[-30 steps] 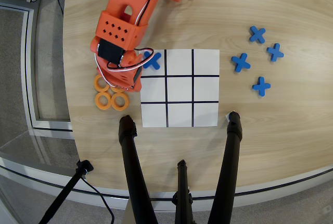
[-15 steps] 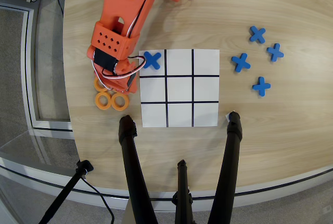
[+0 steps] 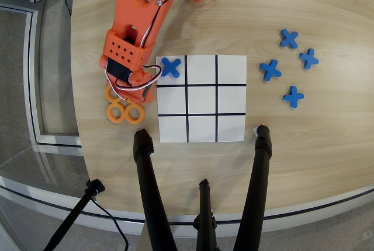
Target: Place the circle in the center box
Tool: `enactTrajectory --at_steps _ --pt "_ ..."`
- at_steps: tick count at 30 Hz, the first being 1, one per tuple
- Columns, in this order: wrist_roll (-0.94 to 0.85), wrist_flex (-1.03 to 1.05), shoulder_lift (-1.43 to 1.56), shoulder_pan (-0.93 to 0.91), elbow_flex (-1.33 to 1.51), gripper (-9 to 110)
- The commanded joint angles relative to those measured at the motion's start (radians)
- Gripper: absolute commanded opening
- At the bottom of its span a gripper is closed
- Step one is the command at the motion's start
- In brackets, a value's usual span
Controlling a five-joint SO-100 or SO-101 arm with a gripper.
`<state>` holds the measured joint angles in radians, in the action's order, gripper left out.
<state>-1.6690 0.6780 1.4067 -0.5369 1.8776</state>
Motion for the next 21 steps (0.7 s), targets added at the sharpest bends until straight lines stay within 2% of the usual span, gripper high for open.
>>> enactTrajectory --at_steps 1,21 --pt "-0.005 -0.006 0.002 -0.006 -0.043 20" --pt "-0.005 -0.017 -0.035 -0.018 -0.046 20"
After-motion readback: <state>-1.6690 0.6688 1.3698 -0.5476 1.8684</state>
